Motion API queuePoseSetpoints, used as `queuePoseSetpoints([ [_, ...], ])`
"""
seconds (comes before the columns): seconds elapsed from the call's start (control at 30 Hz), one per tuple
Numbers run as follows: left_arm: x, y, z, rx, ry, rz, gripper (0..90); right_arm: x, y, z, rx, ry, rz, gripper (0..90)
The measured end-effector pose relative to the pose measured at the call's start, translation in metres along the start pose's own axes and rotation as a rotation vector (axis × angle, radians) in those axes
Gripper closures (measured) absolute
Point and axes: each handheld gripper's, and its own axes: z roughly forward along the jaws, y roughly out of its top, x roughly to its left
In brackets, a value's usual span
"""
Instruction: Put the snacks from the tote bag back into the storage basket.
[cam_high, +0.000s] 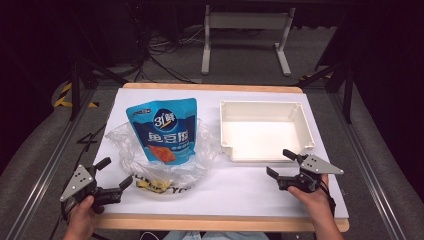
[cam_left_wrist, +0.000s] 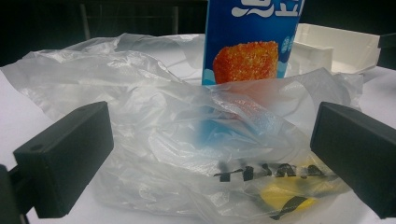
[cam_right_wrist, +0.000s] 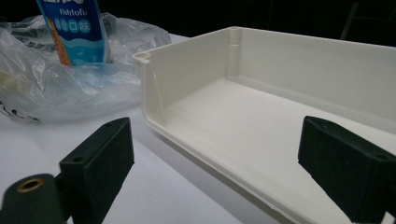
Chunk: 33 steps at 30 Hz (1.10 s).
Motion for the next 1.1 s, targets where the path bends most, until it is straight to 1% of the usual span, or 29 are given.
queuePoseSetpoints([
  [0.03,0.0,0.0,0.0,0.0,0.0,0.0,0.2,0.001,0.001,-0.001,0.008,-0.005,-0.008,11.1],
  [0.17,0.0,0.0,0.0,-0.004,0.001,0.0,0.2,0.003,0.006,-0.003,0.007,-0.007,-0.023,11.2],
  [0.27,-0.001,0.0,0.001,-0.008,0.003,-0.002,0.2,0.003,0.009,-0.005,-0.003,0.003,-0.023,12.6],
  [0.33,-0.001,0.0,0.0,-0.002,0.001,-0.001,0.2,0.003,0.01,-0.006,-0.006,-0.007,-0.037,14.6],
  [0.4,-0.001,0.0,0.0,0.003,0.003,0.001,0.2,0.002,0.011,-0.006,-0.018,0.001,-0.051,16.2],
  [0.47,0.0,0.0,0.0,0.003,0.004,0.001,0.2,0.003,0.015,-0.007,-0.006,-0.012,-0.064,17.4],
  [0.53,0.0,0.0,0.0,-0.001,0.005,-0.003,0.2,0.004,0.017,-0.007,-0.008,-0.018,-0.069,18.6],
  [0.57,0.0,0.0,0.0,0.005,0.008,-0.005,0.2,0.004,0.02,-0.008,0.01,-0.03,-0.073,21.5],
  [0.6,0.0,-0.001,0.001,-0.004,0.009,-0.008,0.2,0.004,0.023,-0.008,0.036,-0.051,-0.09,21.4],
  [0.63,0.0,-0.001,0.001,0.001,0.01,-0.007,0.2,0.003,0.025,-0.008,0.036,-0.054,-0.095,21.9],
  [0.67,-0.001,-0.001,0.001,-0.003,0.013,-0.006,0.2,0.003,0.028,-0.009,0.025,-0.047,-0.092,22.2],
  [0.77,0.0,-0.001,0.001,-0.003,0.016,-0.008,0.2,0.003,0.037,-0.011,0.022,-0.015,-0.077,22.0],
  [0.87,0.0,-0.001,0.001,0.02,0.019,-0.004,0.2,0.008,0.047,-0.012,0.061,-0.001,-0.07,25.1],
  [0.9,0.0,-0.001,0.001,0.021,0.02,-0.004,0.2,0.01,0.051,-0.012,0.071,0.017,-0.066,25.0],
  [0.97,0.0,-0.001,0.001,0.018,0.023,-0.003,0.2,0.014,0.059,-0.013,0.054,0.034,-0.053,24.4],
  [1.03,0.0,-0.001,0.001,0.019,0.025,-0.003,0.2,0.016,0.066,-0.013,0.035,0.069,-0.03,23.8],
  [1.1,0.0,-0.001,0.001,0.02,0.025,-0.003,0.2,0.018,0.075,-0.014,0.022,0.06,-0.045,18.7],
])
